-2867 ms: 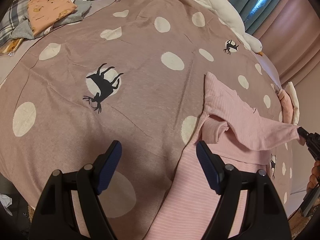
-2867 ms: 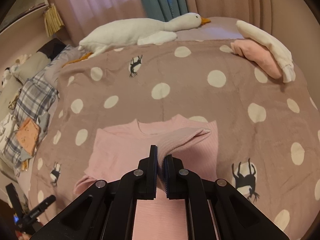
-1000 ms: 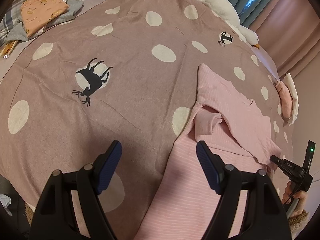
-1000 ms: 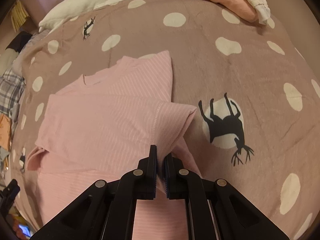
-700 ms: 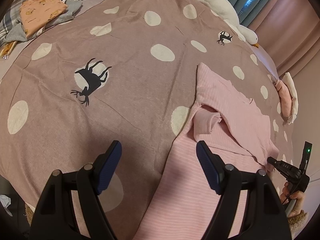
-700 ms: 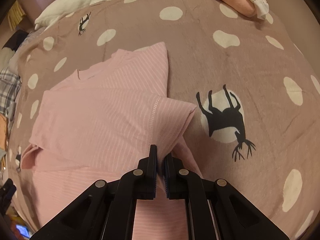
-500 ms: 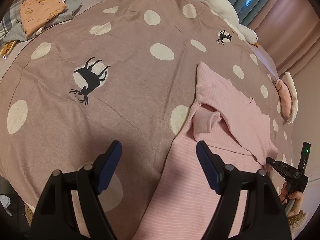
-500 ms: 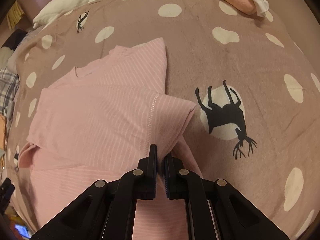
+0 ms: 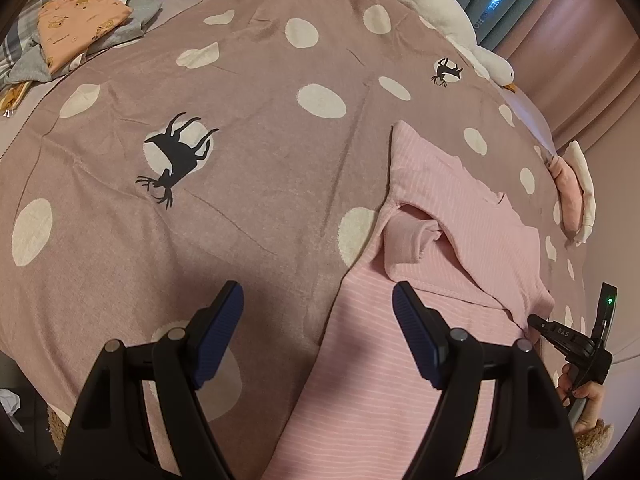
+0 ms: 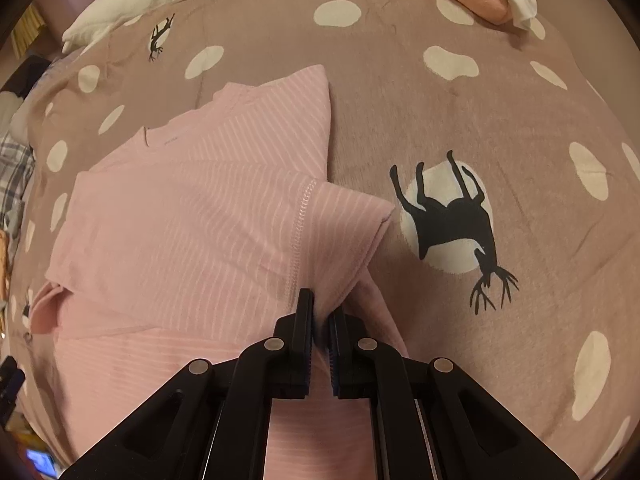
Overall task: Fold small clothes
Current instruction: 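Hold the folded side down on the shirt with the right gripper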
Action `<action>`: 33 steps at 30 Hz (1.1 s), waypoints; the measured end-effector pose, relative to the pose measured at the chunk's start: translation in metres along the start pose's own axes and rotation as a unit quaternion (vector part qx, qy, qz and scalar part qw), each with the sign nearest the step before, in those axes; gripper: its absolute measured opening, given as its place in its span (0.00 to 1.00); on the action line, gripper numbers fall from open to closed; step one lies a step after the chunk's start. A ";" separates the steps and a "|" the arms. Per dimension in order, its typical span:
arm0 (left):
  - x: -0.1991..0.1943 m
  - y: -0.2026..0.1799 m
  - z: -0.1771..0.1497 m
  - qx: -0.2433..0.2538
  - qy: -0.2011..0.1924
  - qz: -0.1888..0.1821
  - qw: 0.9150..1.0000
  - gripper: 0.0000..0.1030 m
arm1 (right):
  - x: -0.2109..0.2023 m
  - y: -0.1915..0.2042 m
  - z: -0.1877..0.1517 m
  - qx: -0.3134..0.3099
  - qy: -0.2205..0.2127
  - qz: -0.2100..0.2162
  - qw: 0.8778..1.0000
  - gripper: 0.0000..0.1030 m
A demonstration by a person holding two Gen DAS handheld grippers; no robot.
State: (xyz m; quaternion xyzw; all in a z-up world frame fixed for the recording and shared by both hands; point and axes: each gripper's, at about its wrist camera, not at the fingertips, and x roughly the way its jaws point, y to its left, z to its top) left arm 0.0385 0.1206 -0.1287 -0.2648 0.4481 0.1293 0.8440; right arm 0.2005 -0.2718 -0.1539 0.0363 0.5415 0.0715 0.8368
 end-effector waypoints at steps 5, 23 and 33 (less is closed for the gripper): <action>0.001 -0.001 0.000 0.001 0.002 0.000 1.000 0.75 | 0.001 0.000 -0.001 0.000 0.000 -0.001 1.000 0.07; 0.007 -0.005 -0.004 0.006 0.011 -0.004 1.000 0.75 | 0.005 -0.005 -0.001 0.011 0.006 0.004 1.000 0.07; 0.008 -0.007 -0.006 0.008 0.013 -0.007 1.000 0.75 | 0.005 -0.005 -0.001 0.012 0.007 0.003 1.000 0.07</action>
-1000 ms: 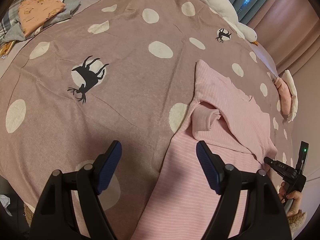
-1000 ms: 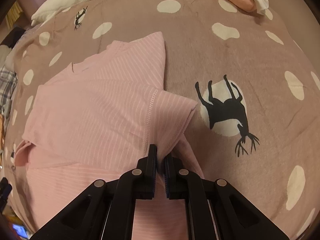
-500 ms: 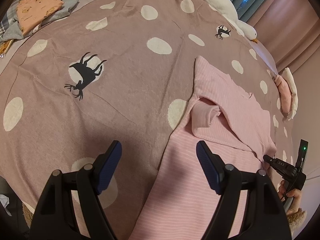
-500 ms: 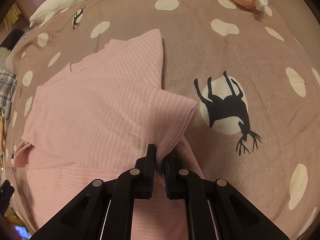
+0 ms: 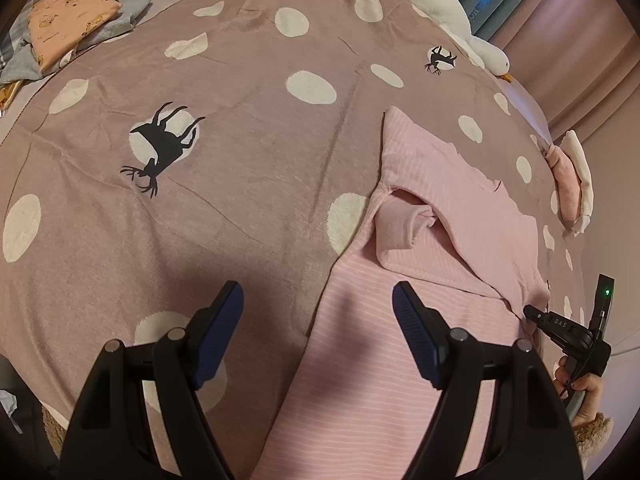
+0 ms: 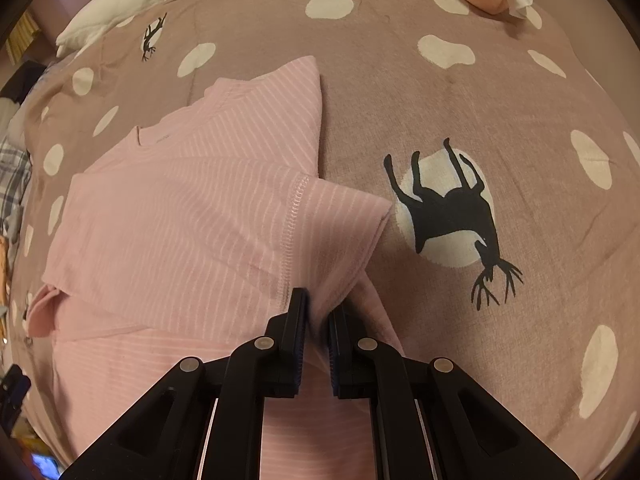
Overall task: Fold small clothes
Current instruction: 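Hold the folded side down on the shirt with the right gripper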
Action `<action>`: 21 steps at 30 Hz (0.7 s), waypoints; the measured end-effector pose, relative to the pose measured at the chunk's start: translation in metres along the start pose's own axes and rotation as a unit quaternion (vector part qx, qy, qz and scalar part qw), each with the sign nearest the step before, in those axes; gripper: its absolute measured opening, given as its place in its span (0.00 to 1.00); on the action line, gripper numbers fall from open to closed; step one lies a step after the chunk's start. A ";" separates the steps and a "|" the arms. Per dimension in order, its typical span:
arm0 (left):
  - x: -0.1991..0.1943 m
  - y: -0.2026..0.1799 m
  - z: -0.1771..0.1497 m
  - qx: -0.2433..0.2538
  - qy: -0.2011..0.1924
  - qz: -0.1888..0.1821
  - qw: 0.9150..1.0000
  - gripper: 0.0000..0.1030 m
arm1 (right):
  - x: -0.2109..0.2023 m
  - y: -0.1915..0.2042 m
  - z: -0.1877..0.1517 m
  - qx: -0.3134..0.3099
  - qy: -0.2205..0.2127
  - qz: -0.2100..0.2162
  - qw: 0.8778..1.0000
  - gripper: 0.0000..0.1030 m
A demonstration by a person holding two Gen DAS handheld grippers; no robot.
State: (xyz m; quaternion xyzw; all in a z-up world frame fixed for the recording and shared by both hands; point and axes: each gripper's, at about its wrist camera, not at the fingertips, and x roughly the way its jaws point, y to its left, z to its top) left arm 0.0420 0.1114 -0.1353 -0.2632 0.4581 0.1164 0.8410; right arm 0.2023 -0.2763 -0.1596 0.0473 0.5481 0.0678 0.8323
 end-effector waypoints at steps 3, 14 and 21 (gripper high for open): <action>0.000 -0.001 0.000 0.002 -0.001 0.000 1.000 0.75 | 0.000 -0.001 -0.001 0.000 -0.001 0.000 1.000 0.07; 0.001 0.000 0.000 0.002 -0.001 0.003 1.000 0.75 | 0.000 0.004 -0.003 -0.001 -0.008 -0.010 1.000 0.07; -0.002 -0.001 0.000 0.005 -0.005 0.004 1.000 0.75 | -0.008 0.004 -0.007 0.005 -0.024 -0.019 1.000 0.07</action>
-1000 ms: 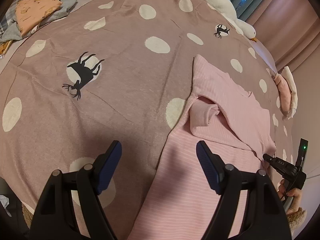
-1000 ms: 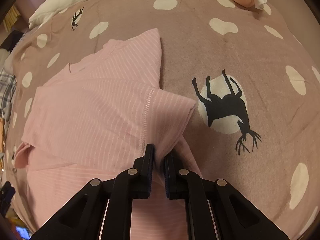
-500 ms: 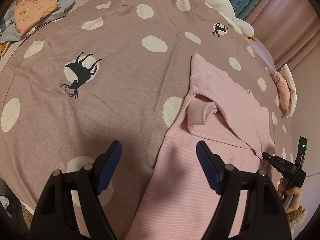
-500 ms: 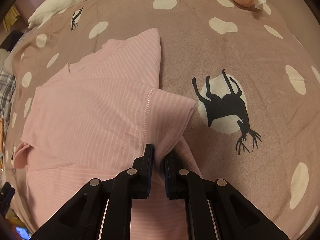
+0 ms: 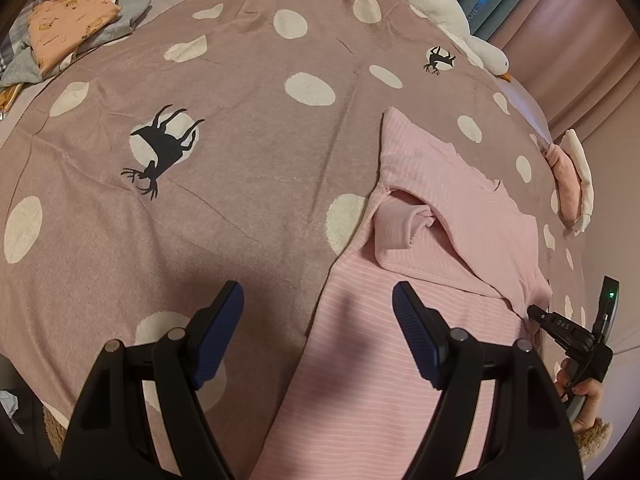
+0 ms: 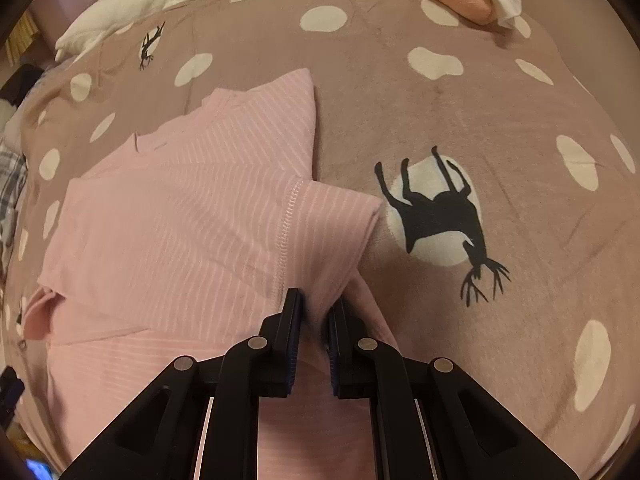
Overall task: Fold small clothes
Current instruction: 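Open the right gripper and release the folded side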
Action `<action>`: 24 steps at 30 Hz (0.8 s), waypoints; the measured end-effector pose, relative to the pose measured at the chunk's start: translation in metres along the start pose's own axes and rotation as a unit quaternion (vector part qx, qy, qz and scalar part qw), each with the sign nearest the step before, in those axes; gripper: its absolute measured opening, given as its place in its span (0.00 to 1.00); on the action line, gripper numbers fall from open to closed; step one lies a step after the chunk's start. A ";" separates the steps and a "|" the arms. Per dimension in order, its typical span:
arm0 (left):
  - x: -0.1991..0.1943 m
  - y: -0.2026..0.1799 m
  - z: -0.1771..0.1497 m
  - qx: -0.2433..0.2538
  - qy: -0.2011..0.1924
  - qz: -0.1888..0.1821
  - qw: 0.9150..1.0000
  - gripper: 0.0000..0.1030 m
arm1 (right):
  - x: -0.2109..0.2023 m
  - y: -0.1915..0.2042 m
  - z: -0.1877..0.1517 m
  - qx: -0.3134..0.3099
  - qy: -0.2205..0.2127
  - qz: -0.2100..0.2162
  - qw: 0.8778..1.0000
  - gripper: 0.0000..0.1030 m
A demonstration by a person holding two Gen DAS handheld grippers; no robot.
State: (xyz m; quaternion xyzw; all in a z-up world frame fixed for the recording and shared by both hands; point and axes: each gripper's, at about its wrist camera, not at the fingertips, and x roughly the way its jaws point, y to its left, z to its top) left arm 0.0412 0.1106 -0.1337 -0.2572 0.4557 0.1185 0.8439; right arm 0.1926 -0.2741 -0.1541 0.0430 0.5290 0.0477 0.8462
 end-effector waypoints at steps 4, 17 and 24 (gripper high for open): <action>-0.004 -0.001 0.000 -0.001 -0.005 -0.003 1.000 0.75 | -0.013 -0.003 0.000 0.003 -0.016 -0.008 1.000 0.07; -0.021 -0.014 -0.008 0.022 -0.021 -0.004 1.000 0.75 | -0.083 -0.006 -0.002 -0.006 -0.109 0.007 0.994 0.27; -0.032 -0.033 -0.018 0.054 -0.027 -0.013 0.998 0.79 | -0.120 -0.007 -0.020 -0.022 -0.159 0.027 0.987 0.49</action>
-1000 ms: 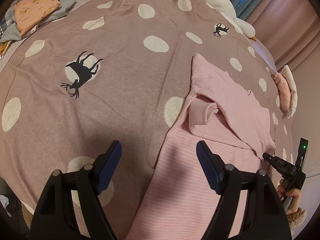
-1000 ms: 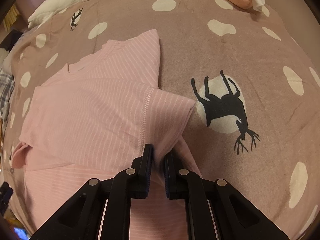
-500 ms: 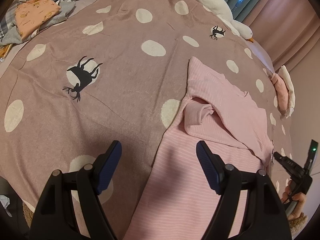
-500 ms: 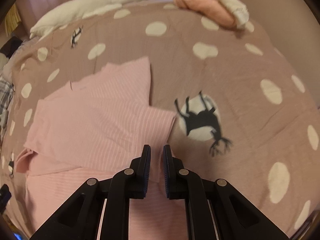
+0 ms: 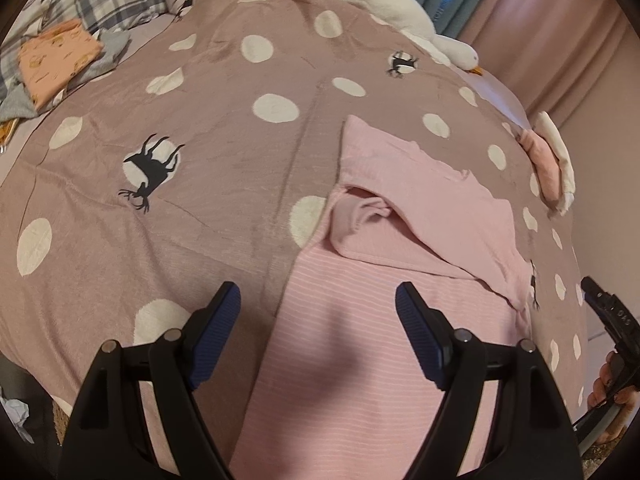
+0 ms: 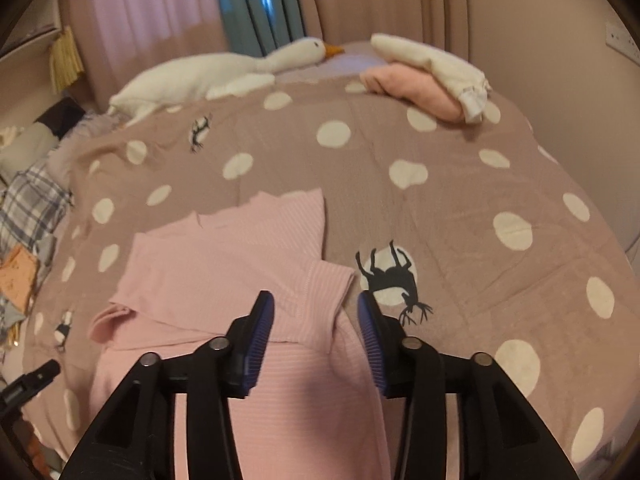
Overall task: Fold small clothes
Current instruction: 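Open the right gripper and release the folded side, then move the right gripper to the shirt hem and grasp it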
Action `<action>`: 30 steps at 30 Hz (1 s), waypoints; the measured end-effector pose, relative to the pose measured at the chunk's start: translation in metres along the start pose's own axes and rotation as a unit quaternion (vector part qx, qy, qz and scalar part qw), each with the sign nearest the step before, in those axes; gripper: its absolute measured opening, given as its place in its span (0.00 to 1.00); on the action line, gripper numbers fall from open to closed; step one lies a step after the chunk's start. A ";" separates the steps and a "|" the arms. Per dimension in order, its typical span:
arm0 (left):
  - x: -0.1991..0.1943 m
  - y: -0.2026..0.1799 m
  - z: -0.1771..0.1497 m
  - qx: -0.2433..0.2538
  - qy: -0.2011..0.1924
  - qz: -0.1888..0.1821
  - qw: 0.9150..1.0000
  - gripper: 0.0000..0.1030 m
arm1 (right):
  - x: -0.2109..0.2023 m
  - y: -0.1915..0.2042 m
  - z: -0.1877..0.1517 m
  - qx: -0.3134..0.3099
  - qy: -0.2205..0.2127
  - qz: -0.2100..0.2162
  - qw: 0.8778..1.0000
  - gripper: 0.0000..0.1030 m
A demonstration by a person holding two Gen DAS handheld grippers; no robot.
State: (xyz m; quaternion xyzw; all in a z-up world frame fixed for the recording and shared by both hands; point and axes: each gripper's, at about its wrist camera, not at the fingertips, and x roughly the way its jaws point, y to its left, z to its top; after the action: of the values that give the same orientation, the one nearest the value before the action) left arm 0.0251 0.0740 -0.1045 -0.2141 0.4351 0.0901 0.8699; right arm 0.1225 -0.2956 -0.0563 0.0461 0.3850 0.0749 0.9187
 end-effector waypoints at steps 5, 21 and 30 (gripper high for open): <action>-0.001 -0.013 -0.010 0.025 0.010 -0.011 1.000 0.80 | -0.022 0.000 -0.011 -0.019 -0.022 0.023 0.999 0.65; 0.014 -0.007 -0.052 0.057 0.075 -0.024 0.995 0.84 | -0.048 -0.026 -0.083 -0.028 0.030 0.056 0.998 0.75; 0.023 0.017 -0.084 0.051 0.122 -0.034 0.991 0.84 | -0.037 -0.058 -0.133 0.027 0.108 0.055 0.992 0.75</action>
State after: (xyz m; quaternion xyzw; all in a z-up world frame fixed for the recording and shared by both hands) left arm -0.0276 0.0508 -0.1725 -0.1939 0.5341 0.0116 0.8228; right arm 0.0081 -0.3550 -0.1316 0.0837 0.4811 0.1194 0.8644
